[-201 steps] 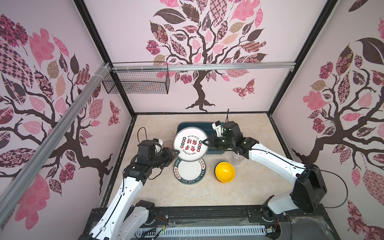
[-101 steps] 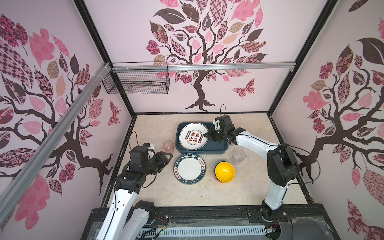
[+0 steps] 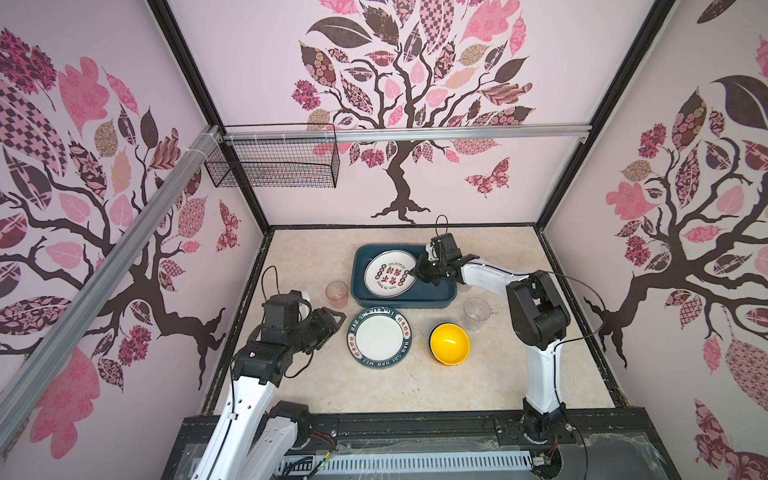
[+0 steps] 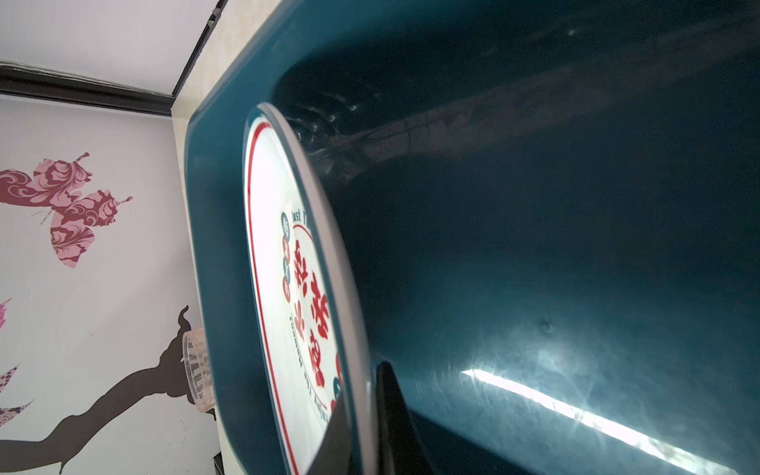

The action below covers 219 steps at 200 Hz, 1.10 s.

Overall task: Place the mixed dishes into the plastic bin
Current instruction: 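Lower the held plate into the teal bin and open the right gripper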

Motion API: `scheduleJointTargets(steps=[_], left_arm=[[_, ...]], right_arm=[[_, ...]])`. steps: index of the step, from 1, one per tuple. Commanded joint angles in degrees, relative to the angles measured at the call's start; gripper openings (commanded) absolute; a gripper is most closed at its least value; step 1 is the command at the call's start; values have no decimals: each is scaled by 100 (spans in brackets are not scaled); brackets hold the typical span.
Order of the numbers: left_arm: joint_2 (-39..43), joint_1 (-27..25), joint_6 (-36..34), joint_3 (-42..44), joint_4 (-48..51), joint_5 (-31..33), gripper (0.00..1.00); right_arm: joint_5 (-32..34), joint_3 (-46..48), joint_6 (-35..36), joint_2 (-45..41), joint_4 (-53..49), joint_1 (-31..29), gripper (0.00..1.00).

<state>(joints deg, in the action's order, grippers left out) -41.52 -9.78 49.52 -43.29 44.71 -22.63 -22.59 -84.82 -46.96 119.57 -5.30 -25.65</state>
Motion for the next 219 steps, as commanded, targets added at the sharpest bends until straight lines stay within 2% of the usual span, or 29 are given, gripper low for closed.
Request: scheduleJointTargets(steps=[1, 90, 102, 119, 126, 167, 219], left_arm=[[-22, 25, -40, 195, -118, -2, 51], [-214, 34, 8, 439, -367, -83, 51], [-238, 32, 27, 466, -395, -92, 51], [-260, 34, 49, 499, -433, -124, 51], [-265, 35, 60, 512, -445, -120, 51], [-211, 32, 76, 562, -414, -120, 51], [-359, 42, -147, 524, 44, 142, 55]], right_arm=[[-223, -322, -91, 366, 320, 32, 2], [-444, -561, -154, 898, 503, 27, 5], [-420, -556, -158, 933, 478, 29, 12], [-334, -563, -148, 955, 370, 28, 32], [-294, -563, -125, 947, 303, 32, 36], [61, -440, 107, 639, -180, 108, 41], [859, -404, 783, -256, -1093, 117, 47]])
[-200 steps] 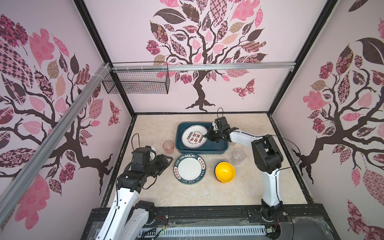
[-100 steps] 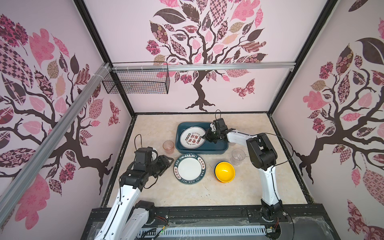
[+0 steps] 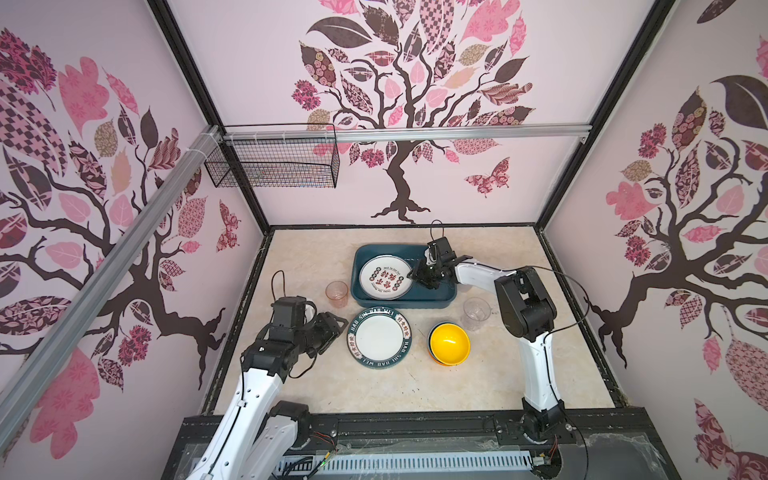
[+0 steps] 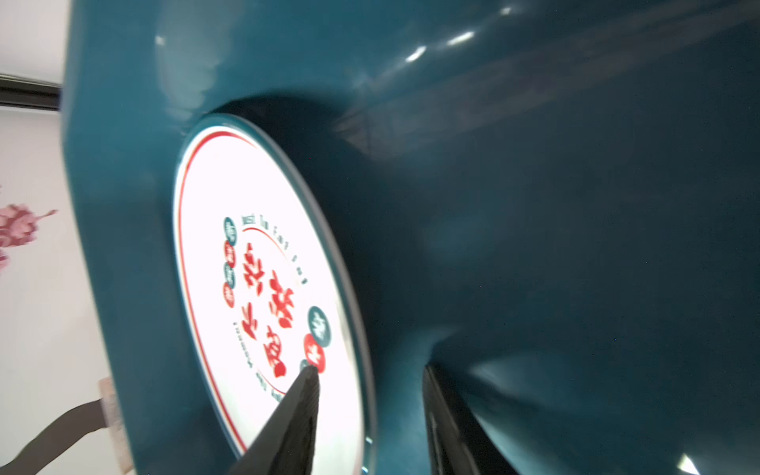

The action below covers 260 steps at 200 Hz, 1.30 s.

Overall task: Place the mixed dishes into the plastic bin
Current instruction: 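Lower the held plate into the teal bin and open the right gripper, then move right gripper to the green-rimmed plate stack rim while left gripper approaches its near edge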

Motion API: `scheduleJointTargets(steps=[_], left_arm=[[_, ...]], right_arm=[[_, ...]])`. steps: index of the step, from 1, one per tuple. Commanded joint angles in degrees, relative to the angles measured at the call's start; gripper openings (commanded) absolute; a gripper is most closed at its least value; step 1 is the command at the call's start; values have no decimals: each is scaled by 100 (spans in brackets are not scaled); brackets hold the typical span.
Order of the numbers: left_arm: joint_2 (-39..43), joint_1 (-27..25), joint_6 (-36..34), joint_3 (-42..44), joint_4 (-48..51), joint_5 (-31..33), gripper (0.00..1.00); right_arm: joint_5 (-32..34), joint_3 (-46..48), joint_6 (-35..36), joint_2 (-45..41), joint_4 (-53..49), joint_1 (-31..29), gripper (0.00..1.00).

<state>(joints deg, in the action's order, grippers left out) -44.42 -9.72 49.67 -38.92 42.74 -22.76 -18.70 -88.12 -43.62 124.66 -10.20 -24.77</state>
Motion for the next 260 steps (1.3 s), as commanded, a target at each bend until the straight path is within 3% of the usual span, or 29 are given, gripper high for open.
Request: scheduleJointTargets(steps=[1, 47, 113, 185, 260], left_arm=[[-76, 33, -170, 86, 255, 166, 55], [-260, 35, -355, 200, 416, 237, 58], [-672, 25, -511, 218, 442, 383, 60], [-1315, -207, -585, 255, 205, 519, 61], [-1707, -335, -555, 391, -70, 571, 61]], right_arm=[[476, -65, 459, -784, -614, 28, 47], [734, 350, 945, -1821, -1086, -198, 49], [1158, 966, 1402, -2757, -1740, -1371, 54], [1593, 1021, 1419, -2421, -2000, -2210, 56], [1720, 1051, 1483, -1940, -2150, -2330, 59]])
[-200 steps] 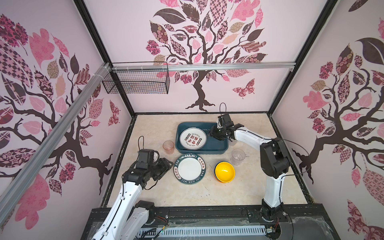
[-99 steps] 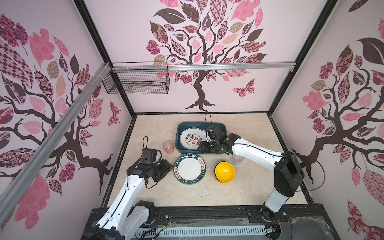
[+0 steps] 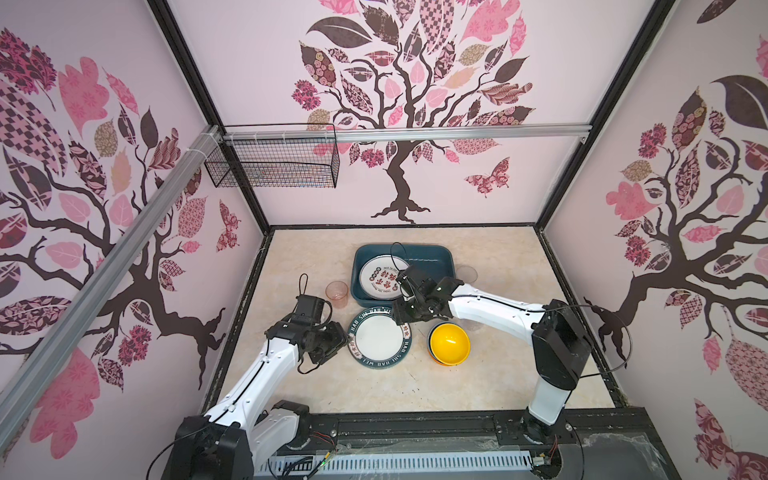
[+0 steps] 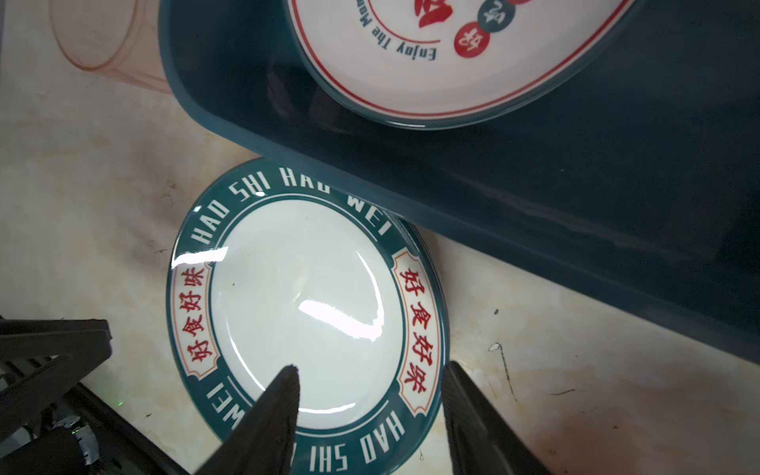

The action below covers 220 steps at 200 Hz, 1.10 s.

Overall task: Place the mixed dishes into the plastic bin
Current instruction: 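Move right gripper to the green-rimmed plate stack rim while left gripper approaches its near edge, then lower both grippers around the green-rimmed plate stack edges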

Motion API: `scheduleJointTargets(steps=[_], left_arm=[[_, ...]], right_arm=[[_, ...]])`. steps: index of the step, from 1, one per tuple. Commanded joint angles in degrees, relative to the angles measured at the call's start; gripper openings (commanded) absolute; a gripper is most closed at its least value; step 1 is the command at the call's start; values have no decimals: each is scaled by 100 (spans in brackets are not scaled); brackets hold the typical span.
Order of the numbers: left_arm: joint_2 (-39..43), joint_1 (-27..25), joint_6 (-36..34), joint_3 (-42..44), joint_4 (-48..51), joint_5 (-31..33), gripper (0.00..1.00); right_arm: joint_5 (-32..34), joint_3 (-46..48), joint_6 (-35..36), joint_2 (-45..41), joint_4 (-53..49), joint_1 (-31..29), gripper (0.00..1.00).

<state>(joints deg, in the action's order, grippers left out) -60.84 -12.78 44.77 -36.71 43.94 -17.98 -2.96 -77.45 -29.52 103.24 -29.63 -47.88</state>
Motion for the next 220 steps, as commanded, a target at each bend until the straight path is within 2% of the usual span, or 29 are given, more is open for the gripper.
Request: scheduleJointTargets(steps=[1, 108, 220], left_arm=[[-72, -35, -61, 172, -192, 88, 61], [-497, -81, -100, 296, -520, -4, 58], [-701, -90, -83, 410, -736, -91, 49]], right_arm=[[146, -20, 76, 208, -209, -20, 59], [29, -51, 113, 723, -11, -32, 62], [-132, -47, 105, 790, 92, -24, 54]])
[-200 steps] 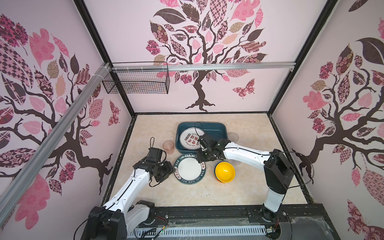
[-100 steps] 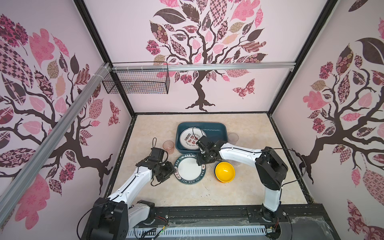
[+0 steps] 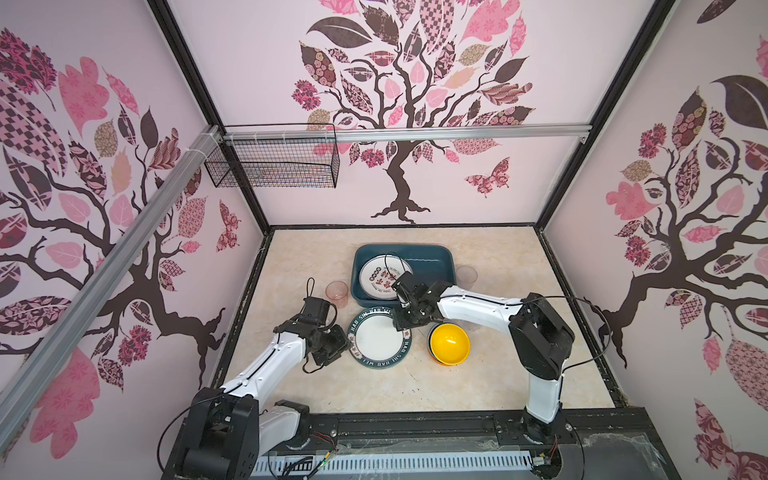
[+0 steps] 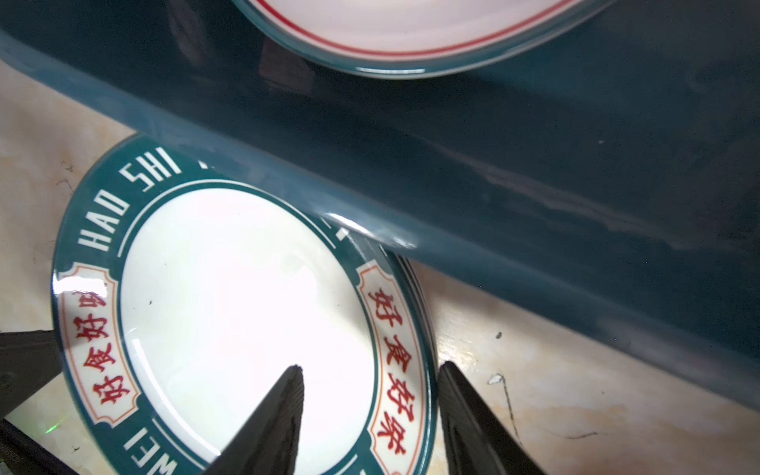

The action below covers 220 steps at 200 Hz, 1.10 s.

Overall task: Place the mixed dishes into the plastic bin
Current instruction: 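Lower both grippers around the green-rimmed plate stack edges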

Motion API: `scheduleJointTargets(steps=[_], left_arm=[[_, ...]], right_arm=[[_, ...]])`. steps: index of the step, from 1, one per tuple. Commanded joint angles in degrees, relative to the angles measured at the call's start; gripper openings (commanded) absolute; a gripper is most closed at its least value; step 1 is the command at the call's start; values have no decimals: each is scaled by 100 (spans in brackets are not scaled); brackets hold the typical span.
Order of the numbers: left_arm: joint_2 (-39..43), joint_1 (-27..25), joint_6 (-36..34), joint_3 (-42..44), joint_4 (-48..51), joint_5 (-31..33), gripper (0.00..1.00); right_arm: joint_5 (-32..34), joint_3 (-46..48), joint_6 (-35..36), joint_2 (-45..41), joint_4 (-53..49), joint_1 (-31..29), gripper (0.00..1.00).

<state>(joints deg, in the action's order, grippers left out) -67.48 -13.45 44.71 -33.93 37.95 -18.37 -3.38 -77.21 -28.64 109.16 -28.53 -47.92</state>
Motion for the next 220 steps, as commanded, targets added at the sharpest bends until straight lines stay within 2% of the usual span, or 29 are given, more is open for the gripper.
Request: scheduleJointTargets(steps=[1, 132, 184, 220], left_arm=[[-37, -24, -76, 132, -142, -52, 49], [-207, -17, -67, 256, -382, -112, 39], [-292, -19, -58, 299, -503, -140, 31], [-304, -19, -58, 308, -541, -149, 30]], right_arm=[[-92, -69, 22, 200, -15, -22, 54], [-136, -117, 78, 235, -29, -46, 43], [-146, -128, 104, 272, -52, -61, 39], [-170, -153, 124, 297, -49, -79, 36]])
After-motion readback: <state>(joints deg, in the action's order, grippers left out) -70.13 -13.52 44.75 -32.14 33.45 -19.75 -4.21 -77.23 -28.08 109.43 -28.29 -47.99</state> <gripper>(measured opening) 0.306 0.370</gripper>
